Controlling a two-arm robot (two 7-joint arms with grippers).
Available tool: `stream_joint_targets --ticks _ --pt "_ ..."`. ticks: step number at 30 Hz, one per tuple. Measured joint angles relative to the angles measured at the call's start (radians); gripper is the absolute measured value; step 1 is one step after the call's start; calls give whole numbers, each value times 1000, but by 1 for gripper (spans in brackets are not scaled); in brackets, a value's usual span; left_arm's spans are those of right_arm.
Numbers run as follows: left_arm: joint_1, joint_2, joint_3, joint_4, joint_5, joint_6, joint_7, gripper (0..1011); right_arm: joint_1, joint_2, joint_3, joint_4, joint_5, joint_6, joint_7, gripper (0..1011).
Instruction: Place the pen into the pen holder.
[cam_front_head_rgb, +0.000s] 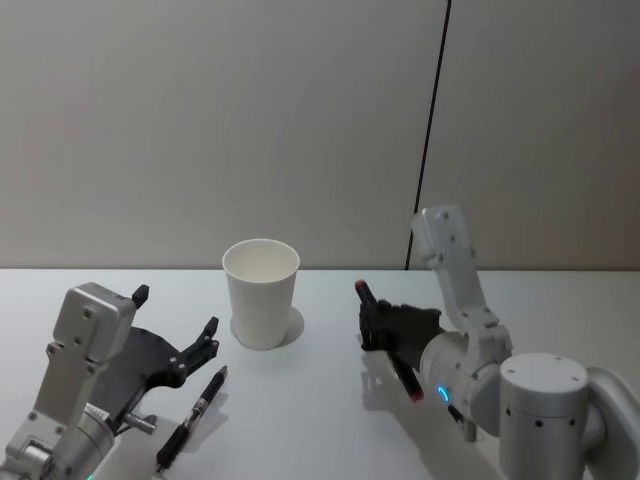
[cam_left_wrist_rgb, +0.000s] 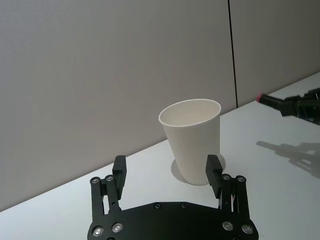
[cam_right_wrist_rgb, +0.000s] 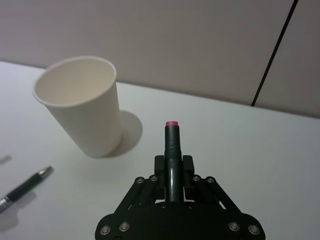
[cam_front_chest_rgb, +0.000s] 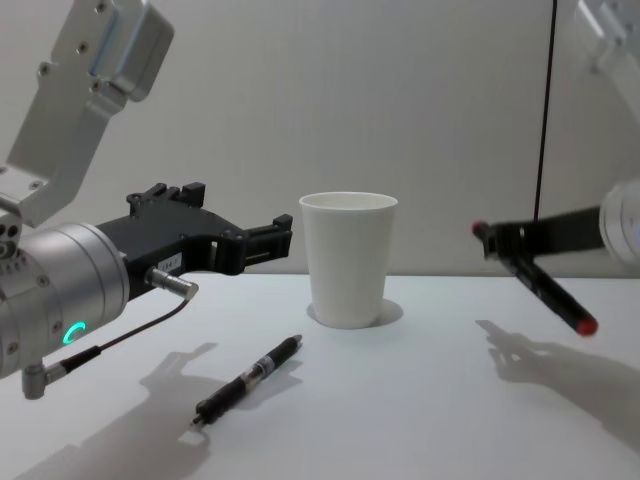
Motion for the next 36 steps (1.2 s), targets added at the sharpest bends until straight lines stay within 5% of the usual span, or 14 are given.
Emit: stream_joint_targets --ticks 22,36 --pt "0 0 0 0 0 0 0 1003 6 -68 46 -47 24 -296 35 205" --pt "0 0 0 0 0 0 0 1003 43 -120 17 86 -7 -428 48 205"
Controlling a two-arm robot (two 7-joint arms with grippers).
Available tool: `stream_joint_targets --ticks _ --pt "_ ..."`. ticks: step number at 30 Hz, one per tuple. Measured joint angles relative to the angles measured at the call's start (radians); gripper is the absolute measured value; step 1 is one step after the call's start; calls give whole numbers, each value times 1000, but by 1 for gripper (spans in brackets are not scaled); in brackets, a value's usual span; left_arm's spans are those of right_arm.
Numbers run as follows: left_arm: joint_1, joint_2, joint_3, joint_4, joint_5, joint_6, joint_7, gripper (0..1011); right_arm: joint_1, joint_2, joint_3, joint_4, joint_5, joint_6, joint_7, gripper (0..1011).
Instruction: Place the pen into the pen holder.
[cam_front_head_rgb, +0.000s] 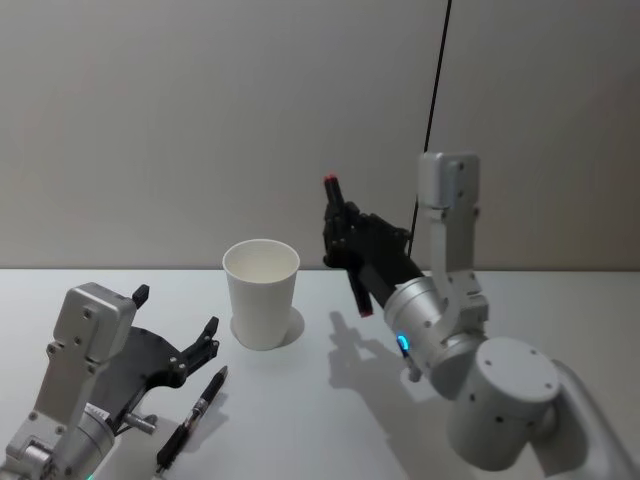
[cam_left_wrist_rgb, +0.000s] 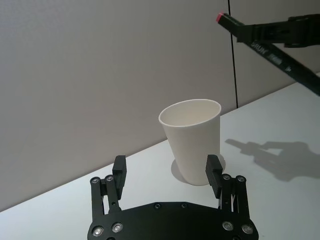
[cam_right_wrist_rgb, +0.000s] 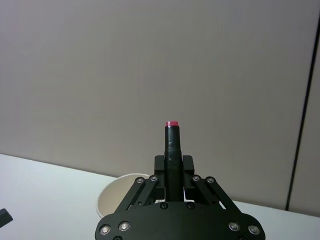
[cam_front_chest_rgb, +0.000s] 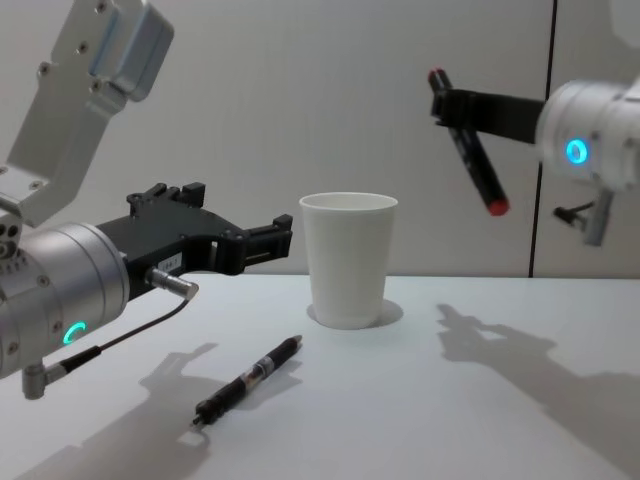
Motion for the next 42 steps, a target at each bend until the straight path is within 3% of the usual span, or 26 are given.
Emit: stream_joint_targets --ticks 4,21,23,30,42 --pt "0 0 0 0 0 0 0 1003 19 -18 -9 45 -7 -43 4 205" --pt "0 0 0 0 0 0 0 1003 158 -129 -22 282 -24 -346 21 205" --pt "0 0 0 0 0 0 0 1003 189 -147 -22 331 -38 -414 14 205" --pt "0 0 0 0 0 0 0 1003 243 -173 -29 433 -92 -524 -25 205" --pt "0 0 0 0 0 0 0 1003 274 -190 -50 529 -196 -590 -103 205"
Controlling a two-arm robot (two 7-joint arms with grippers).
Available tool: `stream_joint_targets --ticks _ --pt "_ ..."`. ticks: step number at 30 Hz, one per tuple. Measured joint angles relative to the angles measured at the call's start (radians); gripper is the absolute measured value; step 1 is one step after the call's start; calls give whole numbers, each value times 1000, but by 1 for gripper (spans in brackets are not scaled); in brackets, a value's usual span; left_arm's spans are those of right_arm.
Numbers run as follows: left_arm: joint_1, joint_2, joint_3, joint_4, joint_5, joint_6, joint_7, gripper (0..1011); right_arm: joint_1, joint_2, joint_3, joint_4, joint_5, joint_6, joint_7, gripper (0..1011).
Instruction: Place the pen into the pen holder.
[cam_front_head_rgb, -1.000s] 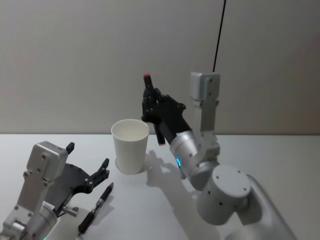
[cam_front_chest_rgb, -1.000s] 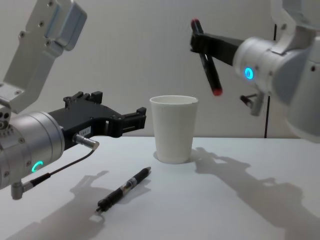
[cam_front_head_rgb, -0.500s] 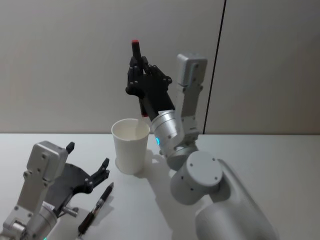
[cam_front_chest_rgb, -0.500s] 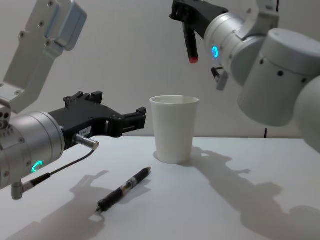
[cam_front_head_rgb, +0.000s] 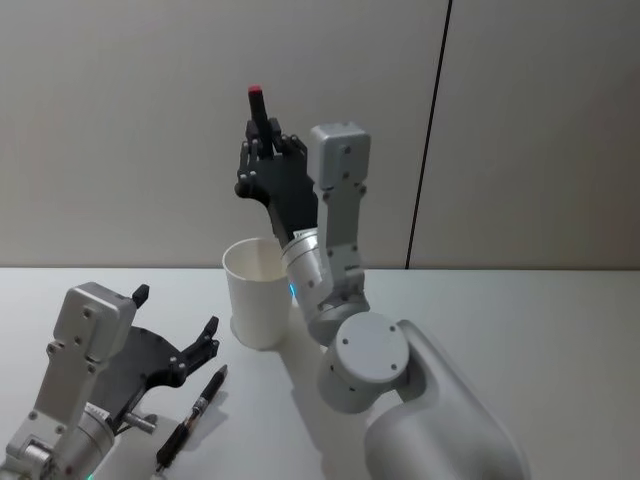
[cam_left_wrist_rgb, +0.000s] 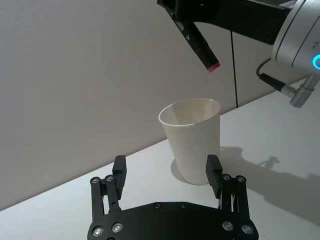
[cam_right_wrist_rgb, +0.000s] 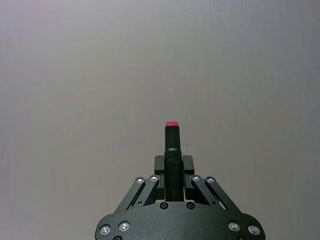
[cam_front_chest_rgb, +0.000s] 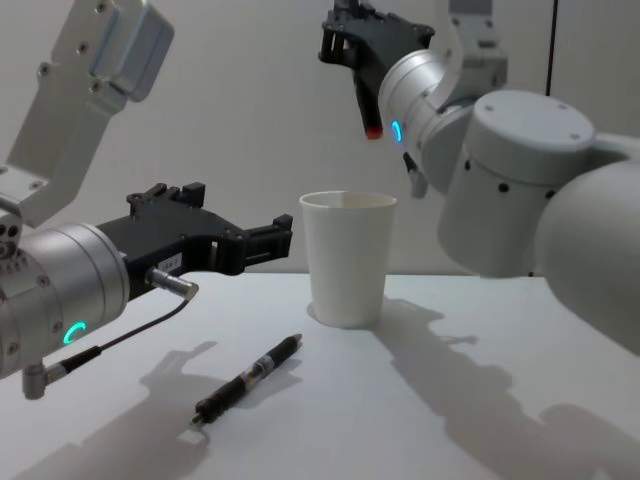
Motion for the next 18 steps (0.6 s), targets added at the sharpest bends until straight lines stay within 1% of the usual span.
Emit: stream_joint_targets --ticks 3,11,18 --pt "0 0 0 0 0 0 0 1003 3 -3 -3 18 -27 -12 -23 205" --pt "0 0 0 0 0 0 0 1004 14 -8 -1 48 -66 -39 -66 205" --pt "0 0 0 0 0 0 0 1003 26 -6 18 70 -75 -56 -90 205"
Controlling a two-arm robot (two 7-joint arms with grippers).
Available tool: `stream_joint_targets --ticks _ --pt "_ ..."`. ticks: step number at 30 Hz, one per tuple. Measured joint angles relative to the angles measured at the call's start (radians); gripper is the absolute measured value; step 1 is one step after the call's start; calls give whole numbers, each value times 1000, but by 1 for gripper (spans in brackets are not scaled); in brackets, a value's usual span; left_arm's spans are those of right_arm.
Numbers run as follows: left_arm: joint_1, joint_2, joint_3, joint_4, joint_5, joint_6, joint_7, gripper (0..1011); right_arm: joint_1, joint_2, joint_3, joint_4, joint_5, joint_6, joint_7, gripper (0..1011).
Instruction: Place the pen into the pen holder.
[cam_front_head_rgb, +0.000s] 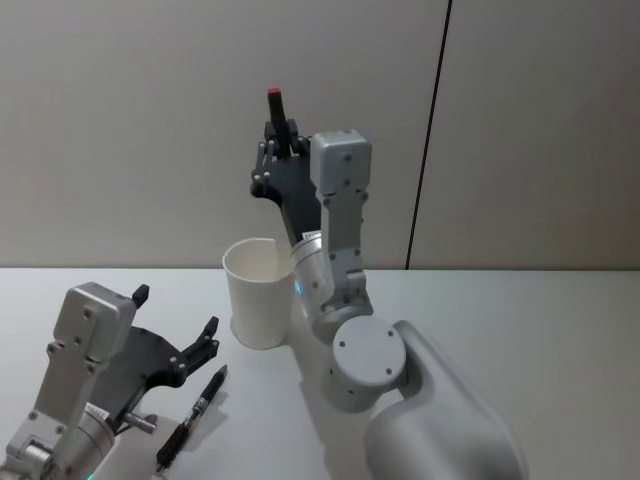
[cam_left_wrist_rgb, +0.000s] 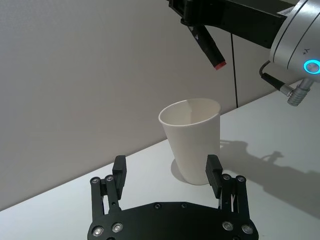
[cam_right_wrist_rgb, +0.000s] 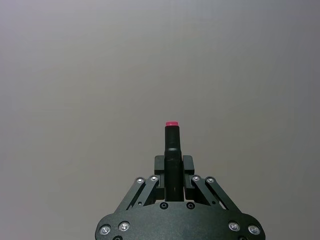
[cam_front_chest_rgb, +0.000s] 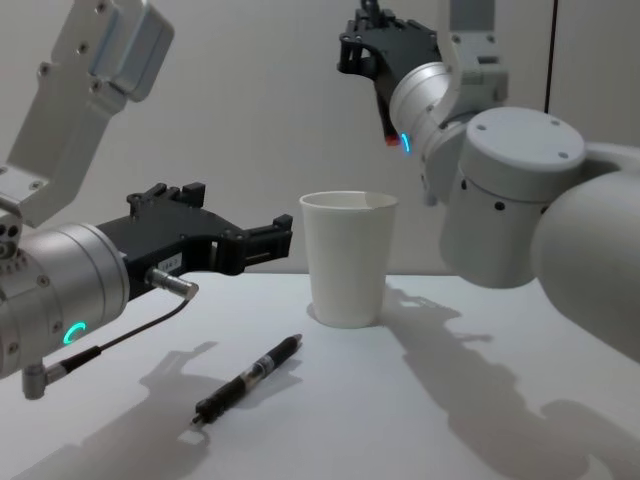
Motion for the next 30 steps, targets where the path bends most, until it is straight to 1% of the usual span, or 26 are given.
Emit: stream_joint_targets --ticks 5,12,18,21,24,25,28,29,30 --pt "0 0 0 0 0 0 0 1003 7 1 14 15 -1 -8 -10 205" --pt "0 0 0 0 0 0 0 1003 12 3 24 24 -3 -14 -17 205" --pt "0 0 0 0 0 0 0 1003 14 5 25 34 -7 -21 -13 205" --pt "0 0 0 0 0 0 0 1003 20 6 22 52 -11 -34 -3 205" --pt "0 0 0 0 0 0 0 1003 32 3 17 89 -14 -58 7 205" --pt "0 0 0 0 0 0 0 1003 41 0 15 115 -15 -72 12 205" --pt "0 0 0 0 0 0 0 1003 58 -6 13 157 -17 -99 17 205" --pt "0 0 0 0 0 0 0 1003 68 -10 12 180 -18 -108 19 205" --pt "0 0 0 0 0 0 0 1003 85 -15 11 219 -19 -131 21 207"
